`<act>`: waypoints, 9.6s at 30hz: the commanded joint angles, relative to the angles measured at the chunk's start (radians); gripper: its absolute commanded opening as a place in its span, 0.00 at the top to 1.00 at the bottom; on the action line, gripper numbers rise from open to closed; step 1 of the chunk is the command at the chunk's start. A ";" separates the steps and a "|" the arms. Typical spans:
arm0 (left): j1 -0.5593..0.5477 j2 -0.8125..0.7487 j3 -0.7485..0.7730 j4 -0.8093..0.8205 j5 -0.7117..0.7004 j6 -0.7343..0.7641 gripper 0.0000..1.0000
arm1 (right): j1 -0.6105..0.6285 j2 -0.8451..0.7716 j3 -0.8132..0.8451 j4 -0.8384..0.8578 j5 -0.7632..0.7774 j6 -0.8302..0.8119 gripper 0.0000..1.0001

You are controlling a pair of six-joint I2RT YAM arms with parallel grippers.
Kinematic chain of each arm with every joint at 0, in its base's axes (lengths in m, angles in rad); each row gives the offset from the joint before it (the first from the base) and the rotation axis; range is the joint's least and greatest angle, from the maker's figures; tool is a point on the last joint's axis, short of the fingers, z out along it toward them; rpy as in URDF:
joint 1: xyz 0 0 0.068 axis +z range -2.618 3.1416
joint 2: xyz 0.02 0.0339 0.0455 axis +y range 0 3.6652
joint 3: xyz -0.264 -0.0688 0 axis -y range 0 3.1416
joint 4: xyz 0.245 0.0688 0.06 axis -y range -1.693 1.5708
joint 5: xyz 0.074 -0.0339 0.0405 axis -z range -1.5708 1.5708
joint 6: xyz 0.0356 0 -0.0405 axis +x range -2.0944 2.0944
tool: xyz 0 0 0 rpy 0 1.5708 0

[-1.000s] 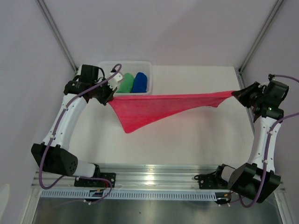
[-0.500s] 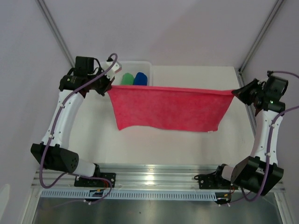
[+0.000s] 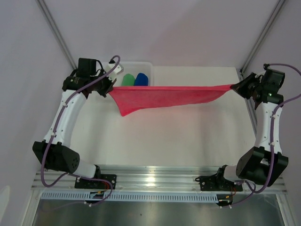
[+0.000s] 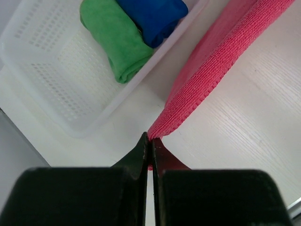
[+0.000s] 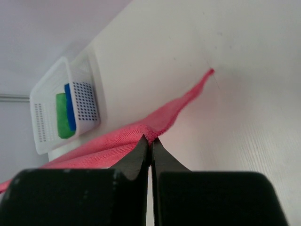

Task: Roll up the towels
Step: Flatten the towel, then fold the towel

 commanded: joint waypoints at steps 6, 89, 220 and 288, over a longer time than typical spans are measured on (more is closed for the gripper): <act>0.022 -0.098 -0.179 -0.049 0.041 0.077 1.00 | -0.017 -0.222 -0.299 -0.064 0.069 -0.043 1.00; 0.184 -0.259 -0.456 -0.323 0.273 0.244 0.99 | 0.054 -0.454 -0.488 -0.331 0.152 0.051 1.00; 0.036 0.429 -0.311 0.117 -0.178 -0.172 0.99 | 0.332 0.382 -0.399 0.069 0.425 -0.239 0.82; -0.286 -0.210 -0.960 0.149 -0.405 0.232 0.50 | 0.393 -0.373 -0.784 -0.479 0.546 0.787 0.46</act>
